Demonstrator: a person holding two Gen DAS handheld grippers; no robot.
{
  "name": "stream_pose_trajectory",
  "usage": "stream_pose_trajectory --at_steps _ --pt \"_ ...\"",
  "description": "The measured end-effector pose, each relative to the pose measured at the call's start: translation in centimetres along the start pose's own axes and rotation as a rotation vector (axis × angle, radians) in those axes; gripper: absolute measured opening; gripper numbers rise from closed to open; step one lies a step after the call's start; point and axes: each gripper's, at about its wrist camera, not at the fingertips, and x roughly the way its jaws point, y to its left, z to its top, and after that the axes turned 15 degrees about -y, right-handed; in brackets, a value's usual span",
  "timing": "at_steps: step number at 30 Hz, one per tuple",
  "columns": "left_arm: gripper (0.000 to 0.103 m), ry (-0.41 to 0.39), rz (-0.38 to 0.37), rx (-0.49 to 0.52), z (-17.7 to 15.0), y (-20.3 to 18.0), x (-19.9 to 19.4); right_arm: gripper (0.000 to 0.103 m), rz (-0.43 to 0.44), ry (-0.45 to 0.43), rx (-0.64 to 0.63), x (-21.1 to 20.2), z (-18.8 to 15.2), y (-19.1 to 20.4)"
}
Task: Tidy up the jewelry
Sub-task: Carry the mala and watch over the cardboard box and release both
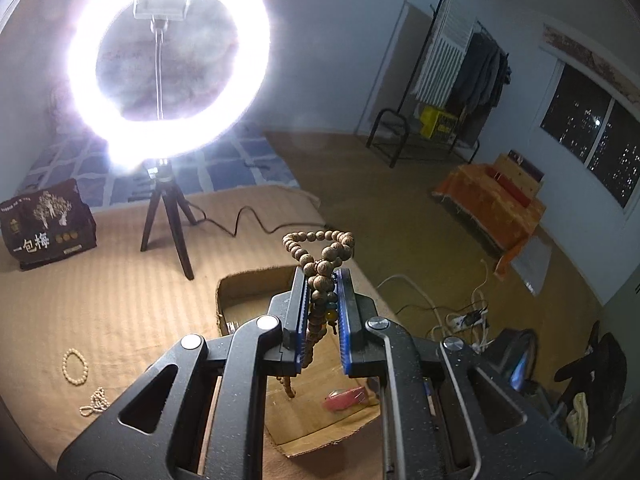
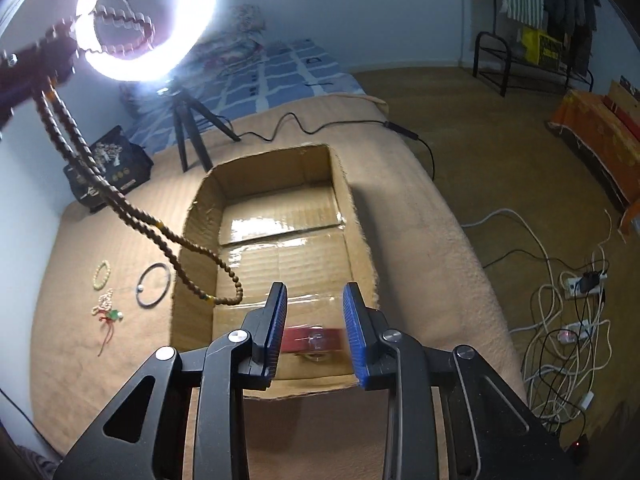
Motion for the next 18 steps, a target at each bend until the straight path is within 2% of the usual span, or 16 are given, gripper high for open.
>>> stream_pose_trajectory --at_steps 11,13,15,17,18 --pt "0.011 0.193 0.048 0.009 -5.7 1.3 6.8 0.027 -0.016 0.045 0.018 1.3 -0.7 -0.8" --pt "0.019 0.215 0.056 0.008 -6.6 1.5 7.4 0.027 -0.018 0.047 0.007 1.4 -0.9 -0.6" --pt "0.035 0.223 0.071 0.004 -7.2 2.0 7.8 0.027 -0.017 0.053 -0.003 1.5 -1.0 -0.4" --pt "0.038 0.226 0.081 0.002 -7.6 2.3 7.9 0.027 -0.014 0.057 -0.007 1.5 -1.0 -0.2" --pt "0.039 0.227 0.084 0.003 -7.7 2.3 7.9 0.031 -0.014 0.058 -0.009 1.5 -1.0 -0.1"
